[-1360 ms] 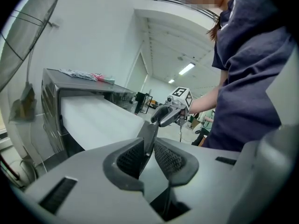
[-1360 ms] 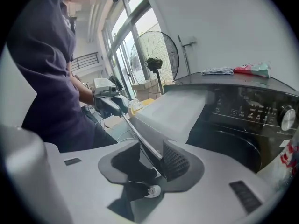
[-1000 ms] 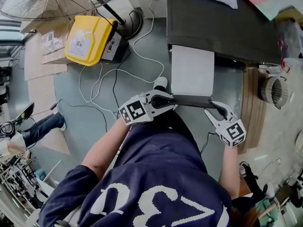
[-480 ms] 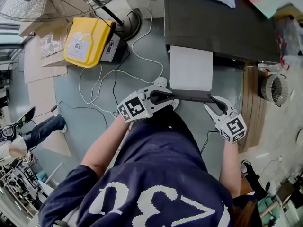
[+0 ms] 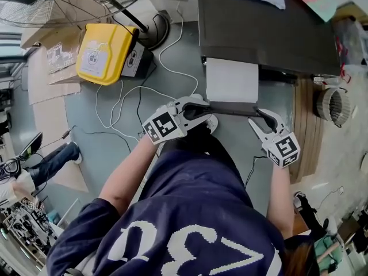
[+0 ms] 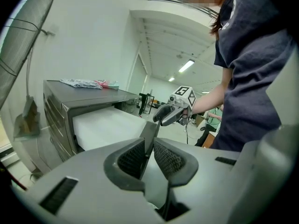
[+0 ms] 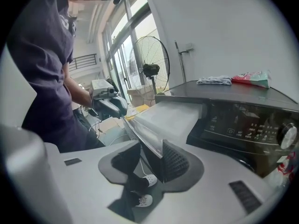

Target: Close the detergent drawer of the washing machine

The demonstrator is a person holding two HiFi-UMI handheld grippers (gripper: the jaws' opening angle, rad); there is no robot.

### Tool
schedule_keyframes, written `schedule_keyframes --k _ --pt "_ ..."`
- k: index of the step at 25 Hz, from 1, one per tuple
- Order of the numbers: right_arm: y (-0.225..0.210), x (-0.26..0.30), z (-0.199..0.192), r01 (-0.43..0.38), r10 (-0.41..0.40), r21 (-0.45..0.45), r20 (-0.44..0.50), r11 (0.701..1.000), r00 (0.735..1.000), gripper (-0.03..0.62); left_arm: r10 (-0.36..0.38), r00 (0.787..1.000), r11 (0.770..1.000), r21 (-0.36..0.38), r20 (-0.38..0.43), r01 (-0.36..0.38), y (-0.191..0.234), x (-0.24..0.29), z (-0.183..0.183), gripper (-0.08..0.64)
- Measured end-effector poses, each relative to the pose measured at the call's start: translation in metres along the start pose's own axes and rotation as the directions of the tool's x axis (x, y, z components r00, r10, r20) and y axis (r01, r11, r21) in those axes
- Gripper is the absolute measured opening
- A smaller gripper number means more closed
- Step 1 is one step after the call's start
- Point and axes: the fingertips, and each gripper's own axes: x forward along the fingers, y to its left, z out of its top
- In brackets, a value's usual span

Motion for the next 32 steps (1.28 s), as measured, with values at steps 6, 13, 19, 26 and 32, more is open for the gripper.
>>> schedule_keyframes --k 6,13,19,26,32 --pt "-0.012 0.009 0.01 0.047 -0.047 0.003 0.01 0.999 0.999 0.17 0.019 1.0 1.0 0.007 0.002 -0.019 0.018 0.0 0.005 0.077" --pt "-0.033 0.019 0.027 0.075 -0.075 0.001 0.024 0.997 0.997 0.179 0.054 0.998 0.998 0.009 0.014 -0.054 0.043 0.001 0.016 0.08" --pt "-0.052 0.028 0.043 0.101 -0.101 -0.002 0.036 0.995 0.994 0.187 0.072 0.997 0.997 0.016 0.023 -0.073 0.065 0.002 0.027 0.08" --pt "-0.068 0.039 0.056 0.128 -0.127 -0.002 0.058 0.992 0.99 0.193 0.138 0.99 0.99 0.027 0.029 -0.139 0.087 0.003 0.034 0.087" --pt "-0.078 0.045 0.062 0.18 -0.18 0.009 0.083 0.984 0.98 0.198 0.215 0.976 0.976 0.02 0.039 -0.216 0.101 0.004 0.037 0.098"
